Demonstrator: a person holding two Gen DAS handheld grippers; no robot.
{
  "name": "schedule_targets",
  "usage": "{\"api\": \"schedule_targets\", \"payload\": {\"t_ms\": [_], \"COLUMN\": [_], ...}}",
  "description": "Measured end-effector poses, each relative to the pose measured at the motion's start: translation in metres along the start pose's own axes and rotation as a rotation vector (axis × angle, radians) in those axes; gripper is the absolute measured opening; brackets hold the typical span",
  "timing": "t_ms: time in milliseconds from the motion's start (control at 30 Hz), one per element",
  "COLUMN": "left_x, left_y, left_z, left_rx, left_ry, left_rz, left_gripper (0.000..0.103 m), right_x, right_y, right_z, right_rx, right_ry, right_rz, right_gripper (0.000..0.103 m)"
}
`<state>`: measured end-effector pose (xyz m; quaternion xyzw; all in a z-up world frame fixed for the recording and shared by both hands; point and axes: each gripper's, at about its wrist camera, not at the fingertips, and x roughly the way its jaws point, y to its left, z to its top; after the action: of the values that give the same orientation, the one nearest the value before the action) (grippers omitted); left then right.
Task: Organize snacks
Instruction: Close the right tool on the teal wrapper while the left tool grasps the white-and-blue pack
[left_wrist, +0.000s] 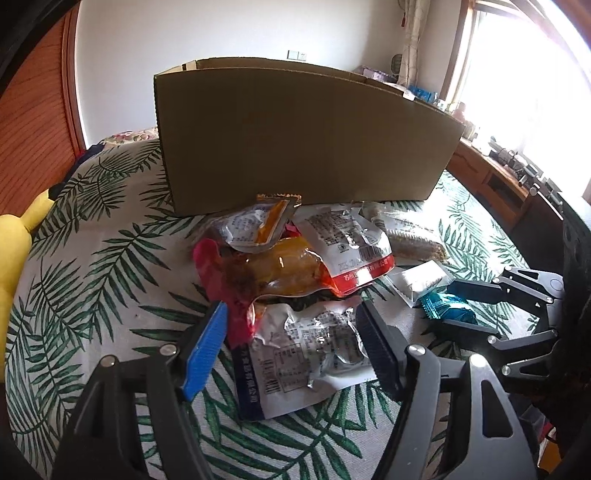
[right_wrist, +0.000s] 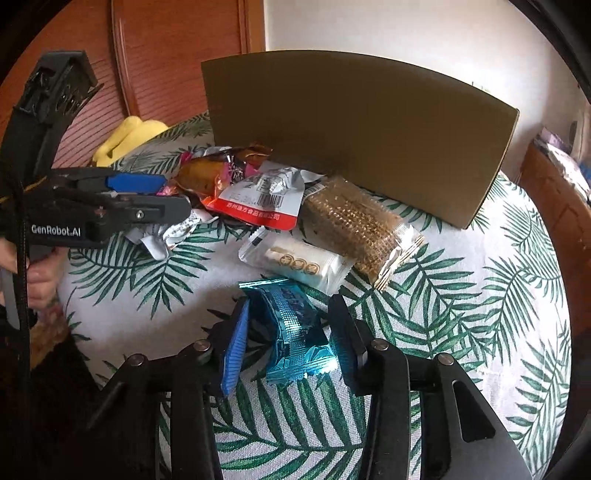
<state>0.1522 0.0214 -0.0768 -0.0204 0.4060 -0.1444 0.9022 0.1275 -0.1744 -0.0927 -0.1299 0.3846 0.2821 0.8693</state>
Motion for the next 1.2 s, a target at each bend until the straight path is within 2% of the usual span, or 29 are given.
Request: {"api": "schedule_targets", "payload": {"t_ms": [167,400,733,1200], "left_x": [0.004,0.006,-0.001,0.0], "left_y": [-0.008,-0.013,-0.015,-0.04], "left_z": [-0.004,-0.007,-0.018,-0.024], "left_rx": [0.023,-0.021,-0.072,-0.014], "left_ry": [0.009,0.028,0.059,0.082], "left_rz": [0.051,0.088,0.073,0.043], "left_gripper": [0.077,0.084,0.083,0.084], "right_x": [-0.002,-0.003,-0.003,-0.004], "right_y": [0.0,0.002,0.003,0.003], "right_z": [-0.003,-0.004,-0.005,-0.005], "right_rx": [0.004,0.005,-0.005,-0.007], "right_ry": [-0.024,-0.034,-0.045,-0.047], "right_rz": [-0.009,-0.017,-0.024,-0.03], "right_gripper": [0.042,0.042,0.042,0.042]}}
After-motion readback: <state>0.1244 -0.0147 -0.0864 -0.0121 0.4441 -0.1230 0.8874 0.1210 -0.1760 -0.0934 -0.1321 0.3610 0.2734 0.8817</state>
